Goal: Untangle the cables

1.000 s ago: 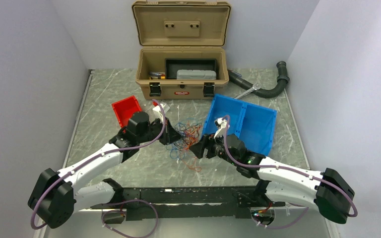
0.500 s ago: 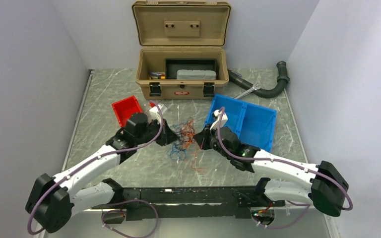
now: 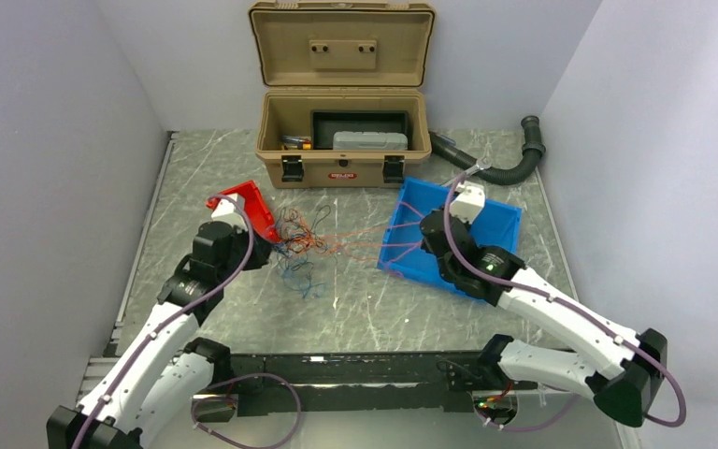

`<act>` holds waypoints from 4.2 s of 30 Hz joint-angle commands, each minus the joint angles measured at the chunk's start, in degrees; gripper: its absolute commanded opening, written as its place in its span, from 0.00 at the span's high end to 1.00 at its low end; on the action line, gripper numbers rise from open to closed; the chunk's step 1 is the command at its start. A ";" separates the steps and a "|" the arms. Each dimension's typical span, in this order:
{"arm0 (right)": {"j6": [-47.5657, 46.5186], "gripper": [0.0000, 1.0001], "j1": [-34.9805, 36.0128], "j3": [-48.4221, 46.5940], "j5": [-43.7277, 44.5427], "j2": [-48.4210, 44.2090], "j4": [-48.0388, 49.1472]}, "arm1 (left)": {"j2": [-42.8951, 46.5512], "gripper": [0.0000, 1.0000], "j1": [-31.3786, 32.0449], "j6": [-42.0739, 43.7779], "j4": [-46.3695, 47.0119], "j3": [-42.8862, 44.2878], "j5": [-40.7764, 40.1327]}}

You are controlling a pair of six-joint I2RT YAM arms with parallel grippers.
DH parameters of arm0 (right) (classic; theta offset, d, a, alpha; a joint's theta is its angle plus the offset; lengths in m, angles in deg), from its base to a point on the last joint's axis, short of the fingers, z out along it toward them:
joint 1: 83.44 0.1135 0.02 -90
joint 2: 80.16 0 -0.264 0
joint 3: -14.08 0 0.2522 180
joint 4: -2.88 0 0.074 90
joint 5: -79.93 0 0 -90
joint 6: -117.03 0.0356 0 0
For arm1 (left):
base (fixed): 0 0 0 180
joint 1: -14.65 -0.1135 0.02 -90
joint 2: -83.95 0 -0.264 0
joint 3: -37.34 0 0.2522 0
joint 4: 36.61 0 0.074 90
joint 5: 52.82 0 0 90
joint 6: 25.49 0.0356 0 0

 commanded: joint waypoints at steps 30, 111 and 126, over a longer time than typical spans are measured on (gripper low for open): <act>-19.46 0.00 1.94 8.06 -54.87 10.18 44.14 | 3.32 1.00 -0.98 3.42 22.06 2.62 41.47; -19.16 0.86 8.94 -7.41 -21.97 11.92 18.25 | -12.52 1.00 14.26 9.04 6.05 13.21 12.69; -18.50 0.62 8.68 -9.83 -7.39 18.25 9.91 | -6.50 1.00 14.56 12.11 -3.90 13.48 1.07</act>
